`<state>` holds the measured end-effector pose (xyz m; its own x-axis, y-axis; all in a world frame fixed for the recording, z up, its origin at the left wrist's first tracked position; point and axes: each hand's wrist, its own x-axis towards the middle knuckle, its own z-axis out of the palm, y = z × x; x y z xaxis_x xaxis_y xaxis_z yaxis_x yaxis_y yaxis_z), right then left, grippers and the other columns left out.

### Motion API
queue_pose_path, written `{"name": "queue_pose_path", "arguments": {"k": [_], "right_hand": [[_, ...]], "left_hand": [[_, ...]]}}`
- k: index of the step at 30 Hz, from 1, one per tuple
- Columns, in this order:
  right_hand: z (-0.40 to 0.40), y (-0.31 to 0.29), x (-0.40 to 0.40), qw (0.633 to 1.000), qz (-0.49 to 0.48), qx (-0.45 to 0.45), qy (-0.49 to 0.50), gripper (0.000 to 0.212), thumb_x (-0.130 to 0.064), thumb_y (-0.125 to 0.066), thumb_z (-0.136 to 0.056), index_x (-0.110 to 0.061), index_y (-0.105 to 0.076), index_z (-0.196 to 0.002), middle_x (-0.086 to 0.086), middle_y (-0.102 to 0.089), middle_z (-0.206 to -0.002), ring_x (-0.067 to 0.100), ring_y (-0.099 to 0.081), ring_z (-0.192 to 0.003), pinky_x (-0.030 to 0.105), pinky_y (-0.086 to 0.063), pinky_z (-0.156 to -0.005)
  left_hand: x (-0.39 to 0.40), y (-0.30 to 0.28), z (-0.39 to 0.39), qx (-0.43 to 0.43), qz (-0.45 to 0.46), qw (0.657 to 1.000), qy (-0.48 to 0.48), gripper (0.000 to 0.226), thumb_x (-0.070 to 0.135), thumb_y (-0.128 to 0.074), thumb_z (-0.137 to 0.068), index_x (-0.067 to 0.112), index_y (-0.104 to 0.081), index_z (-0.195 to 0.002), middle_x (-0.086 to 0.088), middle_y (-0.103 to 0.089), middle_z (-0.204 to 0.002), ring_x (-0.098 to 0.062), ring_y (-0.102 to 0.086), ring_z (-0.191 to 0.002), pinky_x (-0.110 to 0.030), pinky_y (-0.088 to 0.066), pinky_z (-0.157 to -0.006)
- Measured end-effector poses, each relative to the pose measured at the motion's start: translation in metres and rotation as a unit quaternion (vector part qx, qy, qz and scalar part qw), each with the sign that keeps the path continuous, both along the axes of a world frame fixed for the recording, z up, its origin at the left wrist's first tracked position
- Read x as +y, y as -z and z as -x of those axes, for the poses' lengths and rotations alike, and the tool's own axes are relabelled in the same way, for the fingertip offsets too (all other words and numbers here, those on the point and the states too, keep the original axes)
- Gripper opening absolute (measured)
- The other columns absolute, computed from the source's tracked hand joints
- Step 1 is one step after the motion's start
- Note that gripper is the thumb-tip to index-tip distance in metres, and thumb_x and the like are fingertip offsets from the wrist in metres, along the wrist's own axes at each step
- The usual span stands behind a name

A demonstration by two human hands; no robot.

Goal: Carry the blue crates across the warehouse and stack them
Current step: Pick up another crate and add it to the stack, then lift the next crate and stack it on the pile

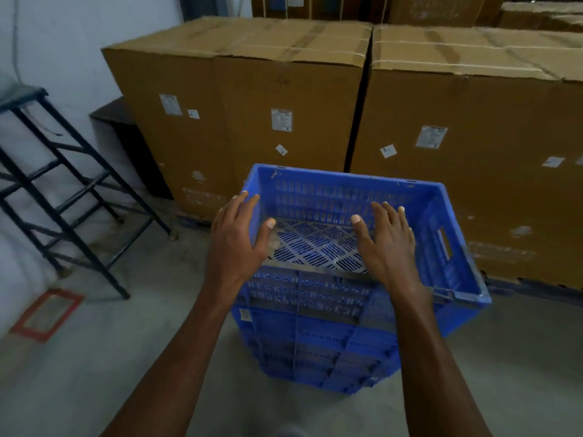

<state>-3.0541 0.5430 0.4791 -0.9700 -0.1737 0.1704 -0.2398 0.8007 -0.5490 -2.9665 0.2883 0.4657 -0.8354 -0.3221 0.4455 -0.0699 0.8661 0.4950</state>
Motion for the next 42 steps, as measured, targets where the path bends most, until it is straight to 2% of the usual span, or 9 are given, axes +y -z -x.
{"name": "queue_pose_path", "arguments": {"k": [6,9,18,22,25,27,30,36,42], "right_hand": [[-0.046,-0.004,-0.058,0.983,0.032,0.036,-0.178,0.061,-0.059,-0.030,-0.101,-0.026,-0.029,-0.153,-0.001,-0.009,-0.166,0.017,0.015,-0.152,0.046,0.001,-0.122],[-0.078,0.000,-0.094,0.959,0.053,0.047,-0.275,0.058,-0.056,-0.033,-0.102,-0.025,-0.035,-0.150,-0.001,-0.013,-0.166,0.016,0.013,-0.152,0.045,-0.002,-0.123],[-0.241,0.046,-0.182,0.851,0.062,-0.016,-0.522,0.062,-0.058,-0.033,-0.097,-0.018,-0.050,-0.141,0.008,-0.036,-0.157,0.028,-0.015,-0.151,0.047,-0.016,-0.121],[-0.344,0.074,-0.200,0.790,0.046,-0.079,-0.606,0.065,-0.060,-0.031,-0.095,-0.019,-0.049,-0.142,0.006,-0.034,-0.158,0.022,-0.011,-0.152,0.040,-0.014,-0.123],[-0.428,0.091,-0.215,0.745,0.021,-0.094,-0.660,0.067,-0.061,-0.034,-0.094,-0.016,-0.051,-0.142,0.008,-0.036,-0.157,0.024,-0.014,-0.151,0.036,-0.013,-0.121],[-0.490,0.103,-0.225,0.716,-0.003,-0.096,-0.692,0.057,-0.052,-0.042,-0.099,-0.015,-0.051,-0.142,0.009,-0.037,-0.157,0.026,-0.017,-0.151,0.037,-0.015,-0.119],[-0.589,0.119,-0.231,0.661,-0.010,-0.102,-0.743,0.059,-0.053,-0.039,-0.099,-0.014,-0.051,-0.141,0.009,-0.038,-0.156,0.027,-0.018,-0.150,0.042,-0.019,-0.120],[-0.781,0.141,-0.213,0.489,-0.088,-0.101,-0.862,0.061,-0.059,-0.033,-0.098,-0.026,-0.040,-0.149,-0.002,-0.024,-0.163,0.019,-0.007,-0.152,0.037,-0.012,-0.118],[-0.958,0.160,-0.200,0.333,-0.131,-0.095,-0.929,0.061,-0.058,-0.034,-0.097,-0.027,-0.039,-0.149,-0.002,-0.024,-0.163,0.018,-0.007,-0.152,0.042,-0.015,-0.120]], "left_hand": [[-0.007,0.021,-0.092,0.043,-0.041,0.989,-0.136,0.056,0.048,-0.048,-0.099,0.010,-0.056,-0.140,-0.009,-0.052,-0.147,-0.025,-0.048,-0.136,-0.043,-0.041,-0.110],[-0.007,0.036,-0.154,0.030,-0.039,0.974,-0.222,0.056,0.047,-0.049,-0.098,0.011,-0.057,-0.140,-0.009,-0.053,-0.146,-0.024,-0.048,-0.136,-0.037,-0.039,-0.112],[0.033,0.082,-0.388,-0.010,-0.100,0.866,-0.489,0.057,0.055,-0.042,-0.098,0.019,-0.056,-0.140,-0.004,-0.049,-0.150,-0.021,-0.043,-0.139,-0.040,-0.037,-0.112],[0.059,0.095,-0.499,0.004,-0.117,0.798,-0.592,0.055,0.053,-0.046,-0.097,0.018,-0.057,-0.139,-0.003,-0.050,-0.149,-0.020,-0.044,-0.138,-0.036,-0.036,-0.110],[0.079,0.102,-0.593,0.015,-0.122,0.742,-0.659,0.058,0.054,-0.045,-0.097,0.015,-0.058,-0.137,-0.007,-0.051,-0.147,-0.024,-0.046,-0.137,-0.044,-0.040,-0.111],[0.097,0.105,-0.657,0.019,-0.124,0.701,-0.702,0.058,0.054,-0.046,-0.096,0.015,-0.058,-0.137,-0.009,-0.051,-0.147,-0.026,-0.046,-0.137,-0.046,-0.040,-0.111],[0.130,0.108,-0.747,0.027,-0.135,0.628,-0.766,0.058,0.055,-0.046,-0.095,0.018,-0.056,-0.139,-0.007,-0.049,-0.150,-0.025,-0.044,-0.138,-0.046,-0.039,-0.112],[0.210,0.125,-0.878,0.032,-0.194,0.482,-0.854,0.068,0.063,-0.040,-0.093,0.023,-0.049,-0.147,-0.004,-0.039,-0.157,-0.023,-0.035,-0.145,-0.045,-0.027,-0.117],[0.287,0.145,-0.988,0.063,-0.199,0.328,-0.921,0.064,0.062,-0.041,-0.095,0.022,-0.051,-0.145,-0.004,-0.042,-0.155,-0.024,-0.040,-0.142,-0.047,-0.035,-0.114]]}}
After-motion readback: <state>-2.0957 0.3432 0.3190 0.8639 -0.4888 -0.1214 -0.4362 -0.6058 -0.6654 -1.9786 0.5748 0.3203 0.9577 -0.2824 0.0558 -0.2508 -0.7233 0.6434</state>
